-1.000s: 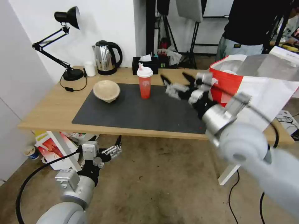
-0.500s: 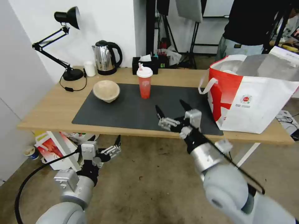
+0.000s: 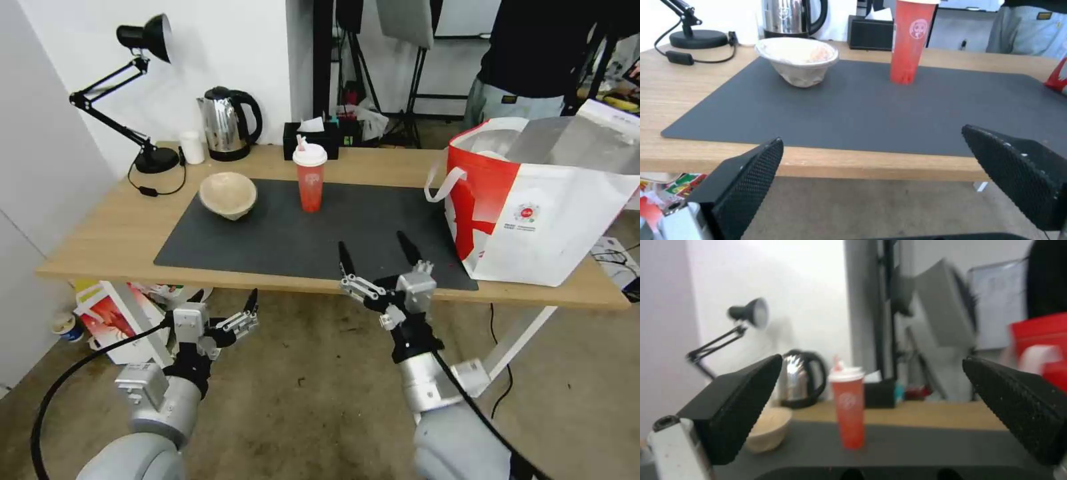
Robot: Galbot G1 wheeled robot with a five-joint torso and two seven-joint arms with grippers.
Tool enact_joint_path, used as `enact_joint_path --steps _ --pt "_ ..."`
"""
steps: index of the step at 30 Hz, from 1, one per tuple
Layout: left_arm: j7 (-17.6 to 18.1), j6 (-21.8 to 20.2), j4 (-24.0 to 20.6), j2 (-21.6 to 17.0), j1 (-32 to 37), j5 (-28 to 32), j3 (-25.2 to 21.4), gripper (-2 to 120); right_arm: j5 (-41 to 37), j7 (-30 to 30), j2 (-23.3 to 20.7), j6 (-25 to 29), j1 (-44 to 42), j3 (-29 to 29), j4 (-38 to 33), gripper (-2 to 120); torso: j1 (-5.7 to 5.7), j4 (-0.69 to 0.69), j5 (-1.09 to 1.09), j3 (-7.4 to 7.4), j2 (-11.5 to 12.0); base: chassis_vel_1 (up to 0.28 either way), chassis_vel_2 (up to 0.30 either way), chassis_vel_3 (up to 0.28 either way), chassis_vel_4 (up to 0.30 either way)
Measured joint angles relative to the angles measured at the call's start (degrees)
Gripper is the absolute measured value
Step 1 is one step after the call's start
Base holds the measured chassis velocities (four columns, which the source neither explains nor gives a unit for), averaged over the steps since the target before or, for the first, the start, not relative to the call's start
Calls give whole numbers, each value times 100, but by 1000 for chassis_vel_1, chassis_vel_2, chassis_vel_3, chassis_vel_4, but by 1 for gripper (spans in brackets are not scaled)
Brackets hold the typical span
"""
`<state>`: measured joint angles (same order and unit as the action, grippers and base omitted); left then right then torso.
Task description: Pick up the trash from the table and place it into the takeout bag.
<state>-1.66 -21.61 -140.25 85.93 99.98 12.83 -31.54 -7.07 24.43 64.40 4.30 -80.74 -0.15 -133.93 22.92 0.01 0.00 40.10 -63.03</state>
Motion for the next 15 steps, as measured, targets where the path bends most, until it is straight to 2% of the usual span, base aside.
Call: enact_joint_path --steps 1,2,5,9,10,12,15 --pt "0 0 0 0 0 0 0 100 0 0 0 0 0 0 0 100 0 0 0 0 0 0 0 0 0" --pt "0 4 -1 -1 -6 7 -2 100 482 82 232 299 -281 17 -9 100 0 -1 0 0 0 0 0 0 0" --pt "0 5 -1 0 -13 12 -2 100 796 143 377 473 -462 21 -9 100 0 -2 0 0 0 0 0 0 0" --pt "0 6 -3 12 -32 18 11 100 1668 422 837 998 -981 30 37 100 0 -2 0 0 0 0 0 0 0" --pt "0 6 -3 12 -32 18 11 100 1668 422 837 998 -981 30 37 100 0 -2 0 0 0 0 0 0 0" --pt "0 6 -8 18 -28 18 21 100 2155 721 1062 1235 -1198 113 138 100 0 -1 1 0 0 0 0 0 0" --pt "0 6 -24 9 -14 20 17 100 2477 1042 1144 1210 -1384 151 160 100 0 -1 0 0 0 0 0 0 0"
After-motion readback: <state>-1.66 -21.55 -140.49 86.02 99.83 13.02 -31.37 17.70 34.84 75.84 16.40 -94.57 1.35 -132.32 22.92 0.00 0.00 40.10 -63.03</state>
